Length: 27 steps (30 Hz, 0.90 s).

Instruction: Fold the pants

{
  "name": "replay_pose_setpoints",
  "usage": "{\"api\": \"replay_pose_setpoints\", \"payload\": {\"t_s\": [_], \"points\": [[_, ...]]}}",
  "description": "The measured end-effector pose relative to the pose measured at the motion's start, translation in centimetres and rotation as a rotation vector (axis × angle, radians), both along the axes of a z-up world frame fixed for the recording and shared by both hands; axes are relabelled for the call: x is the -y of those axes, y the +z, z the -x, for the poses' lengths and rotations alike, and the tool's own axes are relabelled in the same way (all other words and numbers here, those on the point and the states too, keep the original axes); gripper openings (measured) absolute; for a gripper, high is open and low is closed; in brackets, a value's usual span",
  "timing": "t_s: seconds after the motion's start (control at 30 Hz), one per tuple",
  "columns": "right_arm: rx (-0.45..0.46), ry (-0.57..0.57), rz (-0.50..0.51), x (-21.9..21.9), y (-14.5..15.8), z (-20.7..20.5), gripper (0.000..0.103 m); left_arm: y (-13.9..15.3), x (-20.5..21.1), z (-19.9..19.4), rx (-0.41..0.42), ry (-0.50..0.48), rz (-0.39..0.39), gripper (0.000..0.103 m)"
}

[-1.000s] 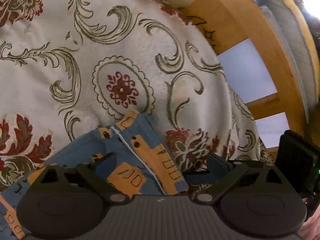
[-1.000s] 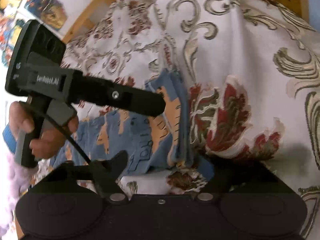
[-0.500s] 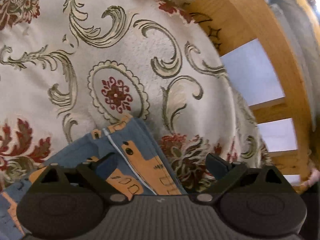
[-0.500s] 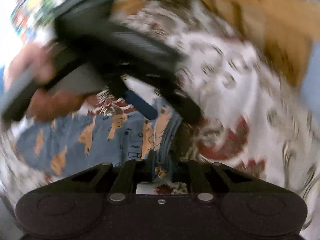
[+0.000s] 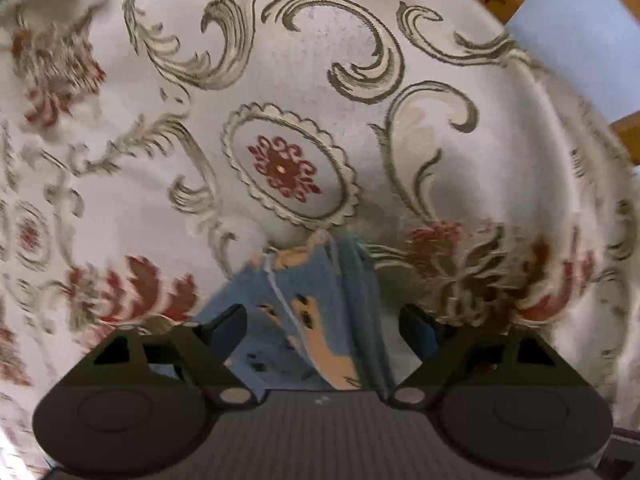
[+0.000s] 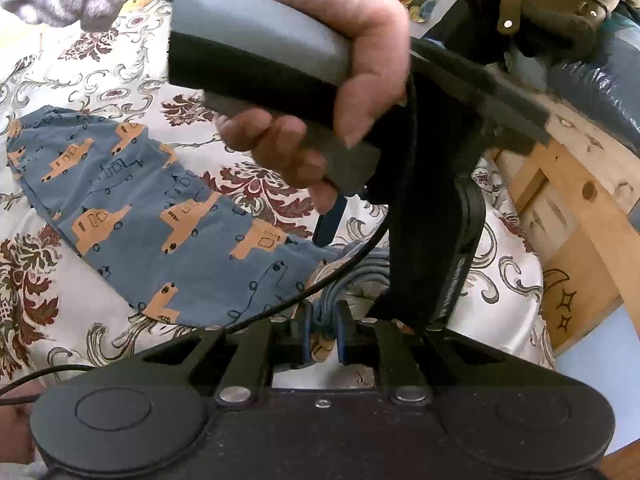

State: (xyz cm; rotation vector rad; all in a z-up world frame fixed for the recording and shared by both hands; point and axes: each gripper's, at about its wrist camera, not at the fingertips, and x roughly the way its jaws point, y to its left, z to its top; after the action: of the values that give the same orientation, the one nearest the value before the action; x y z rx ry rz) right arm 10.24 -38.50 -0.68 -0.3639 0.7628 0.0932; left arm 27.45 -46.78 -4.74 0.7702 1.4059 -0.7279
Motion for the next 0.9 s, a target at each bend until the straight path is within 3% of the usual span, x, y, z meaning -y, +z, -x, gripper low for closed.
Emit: {"api": "replay_pose_setpoints", "payload": {"t_s": [0.07,0.13,0.17,0.27,0.47,0.6,0.7,0.9], "points": [[0.002,0.006,0.008,-0.2,0.0,0.1,0.013,0.2,0.6,0.1,0.025,0.000,-0.008,0.077],[0.002,0.009,0.015,-0.5,-0.1,0.0,0.013,0.6,0.8,-0.1,0.027,0.025,0.009,0.060],[0.002,0.008,0.016,-0.5,-0.1,0.0,0.012,0.8,0.8,-0.2,0.024,0.030,0.016,0.041],[0.002,0.001,0.011,-0.4,-0.1,0.0,0.012,1.6,0.1,-0.7,0.003,0.050,0.070,0.023],[0.024,-0.038,-0.008,0.1,0.1,0.1,0.012,1.9,-4.2,-2.1,-0.115,0.198,0.244,0.022],[0.031,-0.105,-0.141,0.1,1.6,0.2,0.012,2.9,-7.8,-2.9,-0.196,0.280,0.393,0.022],[0.049,-0.122,-0.182,-1.3,2.8,0.0,0.012,3.9,-11.2,-3.3,-0.239,0.308,0.506,0.022],[0.073,-0.071,-0.124,-6.9,4.1,-0.1,0.012,4.6,-18.6,-5.1,-0.327,0.336,0.697,0.022]]}}
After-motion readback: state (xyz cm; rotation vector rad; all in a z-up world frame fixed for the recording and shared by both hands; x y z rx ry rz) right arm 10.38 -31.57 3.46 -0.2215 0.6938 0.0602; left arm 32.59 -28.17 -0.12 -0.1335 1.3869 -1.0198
